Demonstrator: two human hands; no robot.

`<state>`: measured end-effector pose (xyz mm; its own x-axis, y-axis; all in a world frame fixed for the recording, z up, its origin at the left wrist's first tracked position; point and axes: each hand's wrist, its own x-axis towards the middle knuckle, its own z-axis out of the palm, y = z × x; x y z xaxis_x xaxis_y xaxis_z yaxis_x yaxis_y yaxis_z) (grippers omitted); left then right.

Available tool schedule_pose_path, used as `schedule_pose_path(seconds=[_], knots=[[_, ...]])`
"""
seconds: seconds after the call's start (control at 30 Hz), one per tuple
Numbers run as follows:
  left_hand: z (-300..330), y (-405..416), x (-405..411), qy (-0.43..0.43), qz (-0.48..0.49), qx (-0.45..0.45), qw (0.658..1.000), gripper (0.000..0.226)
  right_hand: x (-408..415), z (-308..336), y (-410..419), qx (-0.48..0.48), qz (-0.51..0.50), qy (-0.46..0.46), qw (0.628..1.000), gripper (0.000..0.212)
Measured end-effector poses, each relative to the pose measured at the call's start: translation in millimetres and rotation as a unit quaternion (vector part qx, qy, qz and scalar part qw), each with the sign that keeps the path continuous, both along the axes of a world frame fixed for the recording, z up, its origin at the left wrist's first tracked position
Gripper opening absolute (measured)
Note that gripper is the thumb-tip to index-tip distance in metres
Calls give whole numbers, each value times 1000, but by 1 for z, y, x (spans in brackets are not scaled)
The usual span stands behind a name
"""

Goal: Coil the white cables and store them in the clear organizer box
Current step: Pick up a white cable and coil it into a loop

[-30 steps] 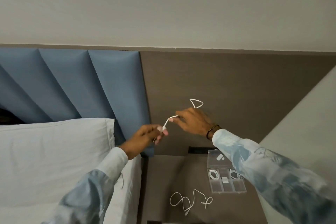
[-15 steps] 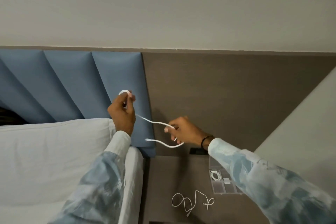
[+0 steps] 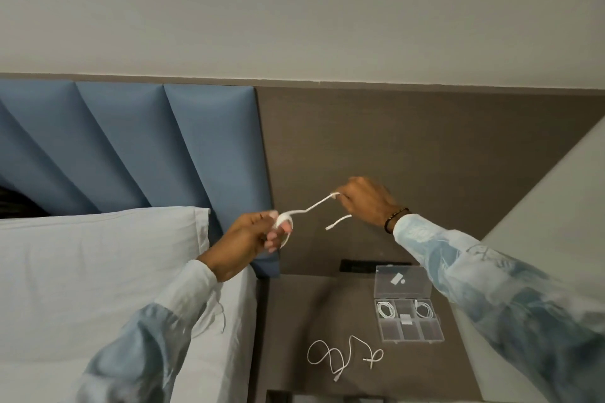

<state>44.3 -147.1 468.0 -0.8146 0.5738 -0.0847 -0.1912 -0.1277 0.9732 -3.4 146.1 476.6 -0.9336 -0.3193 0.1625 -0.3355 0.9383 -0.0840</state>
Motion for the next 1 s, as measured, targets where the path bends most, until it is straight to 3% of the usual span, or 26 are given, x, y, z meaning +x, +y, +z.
schedule_pose_path(seconds=[0.07, 0.13, 0.2, 0.23, 0.33, 0.43, 0.5, 0.57, 0.67, 0.77, 0.83, 0.87, 0.93, 1.0], knots=[[20, 4, -5, -75, 37, 178, 980, 41, 7, -14, -7, 18, 12, -39, 999, 35], [40, 7, -15, -105, 98, 324, 935, 39, 22, -27, -21, -8, 28, -96, 995, 28], [52, 10, -29, -125, 180, 426, 878, 32, 38, -33, -39, -57, 28, -141, 988, 27], [54, 11, -37, -120, 232, 436, 861, 28, 45, -34, -48, -80, 28, -154, 984, 27], [45, 16, -55, -42, 427, 318, 845, 22, 61, -27, -75, -124, 58, -172, 976, 28], [18, 18, -57, 101, 541, 75, 831, 29, 65, -14, -90, -181, 85, -164, 966, 28], [-5, 11, -49, 258, 475, -120, 833, 21, 59, 0, -88, -189, 81, -127, 970, 26], [-25, 4, -40, 365, 339, -260, 827, 15, 46, 19, -77, -177, 65, -73, 979, 25], [-34, 11, -15, 355, 169, -295, 871, 19, 28, 37, -57, -106, 81, 2, 991, 26], [-29, 27, 5, 213, 67, -220, 950, 35, 17, 41, -42, -74, 69, 46, 994, 24], [-13, 35, 12, 84, 67, -83, 991, 42, 15, 39, -30, -112, 11, 5, 994, 27], [-2, 37, 12, 19, 87, 16, 996, 43, 17, 35, -27, -119, -9, -29, 992, 30], [22, 41, 3, -71, 146, 201, 966, 44, 34, 21, -31, -110, -7, -84, 990, 34], [39, 43, -17, -114, 199, 338, 913, 40, 57, 5, -47, -112, 13, -136, 984, 35]])
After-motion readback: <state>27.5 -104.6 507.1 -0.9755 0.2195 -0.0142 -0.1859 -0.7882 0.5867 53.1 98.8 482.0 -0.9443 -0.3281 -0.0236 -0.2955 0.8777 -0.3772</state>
